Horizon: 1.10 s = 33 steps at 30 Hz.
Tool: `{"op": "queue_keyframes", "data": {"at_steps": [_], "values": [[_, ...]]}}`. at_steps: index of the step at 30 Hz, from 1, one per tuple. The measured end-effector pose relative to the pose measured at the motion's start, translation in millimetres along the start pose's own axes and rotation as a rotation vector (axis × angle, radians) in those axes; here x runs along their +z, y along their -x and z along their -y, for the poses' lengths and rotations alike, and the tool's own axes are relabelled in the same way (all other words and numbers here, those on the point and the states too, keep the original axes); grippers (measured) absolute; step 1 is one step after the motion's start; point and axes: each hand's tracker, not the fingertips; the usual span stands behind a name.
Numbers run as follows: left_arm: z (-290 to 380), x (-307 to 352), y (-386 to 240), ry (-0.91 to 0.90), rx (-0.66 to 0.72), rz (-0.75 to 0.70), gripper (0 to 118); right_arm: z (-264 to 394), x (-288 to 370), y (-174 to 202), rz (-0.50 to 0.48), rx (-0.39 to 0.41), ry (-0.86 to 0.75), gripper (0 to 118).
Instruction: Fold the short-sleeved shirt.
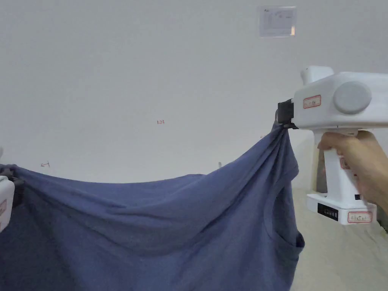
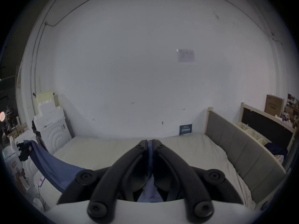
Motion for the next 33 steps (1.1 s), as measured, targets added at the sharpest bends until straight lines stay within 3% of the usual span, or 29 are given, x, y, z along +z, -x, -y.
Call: {"op": "queue_keyframes", "data": {"at_steps": [6,9,12,16,21,33], "values": [[-35,6,25,-0.028,0.050,-0.036,3,-34,37,-30,0.043,-0.072,-0.091,10],[-46,12,28,-0.053,0.058,-0.025,3,-44,48,-30,0.029,-0.074,-0.106,10],[-57,13,23,-0.071,0.063,-0.021,3,-51,48,-23,0.066,-0.027,-0.125,10],[-61,2,15,-0.076,0.030,-0.045,3,-56,43,-23,0.060,-0.051,-0.152,10],[-61,-19,19,-0.063,0.061,-0.030,3,-63,17,-41,0.061,-0.077,-0.143,10],[-70,-105,5,-0.033,0.080,-0.033,3,-69,-77,-31,0.072,-0.072,-0.099,10]]}}
